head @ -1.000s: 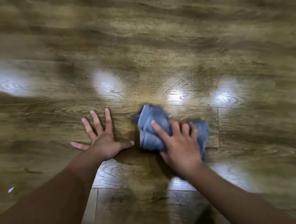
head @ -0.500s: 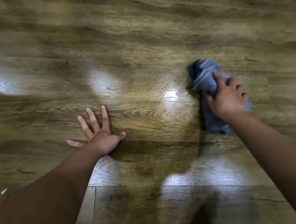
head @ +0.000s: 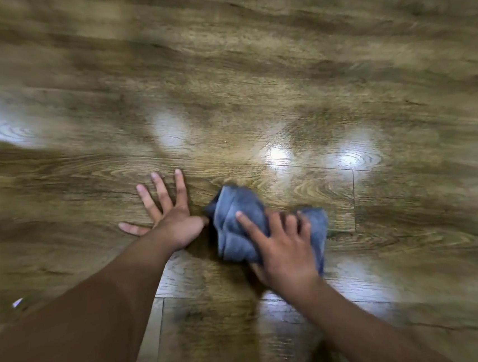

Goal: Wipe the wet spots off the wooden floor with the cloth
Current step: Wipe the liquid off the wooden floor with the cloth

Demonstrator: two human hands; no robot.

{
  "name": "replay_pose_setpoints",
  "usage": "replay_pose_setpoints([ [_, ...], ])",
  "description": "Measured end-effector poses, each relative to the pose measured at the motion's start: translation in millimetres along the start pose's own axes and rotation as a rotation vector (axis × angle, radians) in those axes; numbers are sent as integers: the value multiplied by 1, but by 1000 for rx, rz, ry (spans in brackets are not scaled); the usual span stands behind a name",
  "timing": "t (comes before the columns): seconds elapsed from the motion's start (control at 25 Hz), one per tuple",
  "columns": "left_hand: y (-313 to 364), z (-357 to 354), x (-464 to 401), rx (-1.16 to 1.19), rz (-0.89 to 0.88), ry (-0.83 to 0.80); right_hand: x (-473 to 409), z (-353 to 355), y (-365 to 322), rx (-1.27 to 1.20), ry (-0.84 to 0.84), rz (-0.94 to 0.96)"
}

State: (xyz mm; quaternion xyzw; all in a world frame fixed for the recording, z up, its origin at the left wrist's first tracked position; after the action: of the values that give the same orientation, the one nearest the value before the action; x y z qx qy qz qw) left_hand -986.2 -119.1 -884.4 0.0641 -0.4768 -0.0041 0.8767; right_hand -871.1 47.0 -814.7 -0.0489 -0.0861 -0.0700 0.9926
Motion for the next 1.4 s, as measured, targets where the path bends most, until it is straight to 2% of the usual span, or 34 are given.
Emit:
replay_pose_setpoints([
  [0.12,0,1,-2,14,-9,17,8,-4,-7,-19,1,77],
  [0.24,2,2,0,16,-19,29,-5,2,35,-9,0,7],
  [0.32,3,1,0,23,-26,10,-14,7,89,27,16,-135],
  [0.44,3,2,2,1,-19,3,-12,17,183,-26,71,-519],
  [0.52,2,1,3,2,-19,2,-10,17,210,-56,96,-700],
  [0.64,2,0,2,18,-40,-2,-14,10,198,-65,78,-760],
  [0.76,-1,2,-5,11,-45,15,-20,12,173,-25,89,-711],
  [0.92,3,2,-8,-9,-63,117,-8,0,86,8,43,-458],
  [1.04,4,10,18,107,-191,241,35,-13,-9,10,-10,-285],
  [1.12,-28,1,39,212,-298,343,76,-24,-50,53,-33,-200],
  [1.16,-64,-10,53,243,-297,386,92,-28,-62,63,-46,-161],
  [1.2,-113,-23,72,261,-233,405,103,-30,-70,57,-45,-114],
  [1.28,-234,-56,111,279,53,378,108,-25,-73,29,0,-70],
  [1.36,-330,-76,137,389,308,295,94,-20,-60,28,28,-112],
  [1.4,-358,-81,144,410,359,249,82,-19,-54,19,32,-155],
])
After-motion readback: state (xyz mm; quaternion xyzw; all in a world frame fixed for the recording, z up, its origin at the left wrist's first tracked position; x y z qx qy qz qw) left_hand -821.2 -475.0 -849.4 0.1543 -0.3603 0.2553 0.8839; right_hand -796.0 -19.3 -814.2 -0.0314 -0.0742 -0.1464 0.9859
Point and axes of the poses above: each hand's wrist, its own x-axis away from the middle knuckle, its own z-axis out of the back of the hand, y = z × x, the point moved 10 cm from there along -x, towards the middle knuckle, and after that the axes turned 2 degrees about -x, right-handed, at the moved point
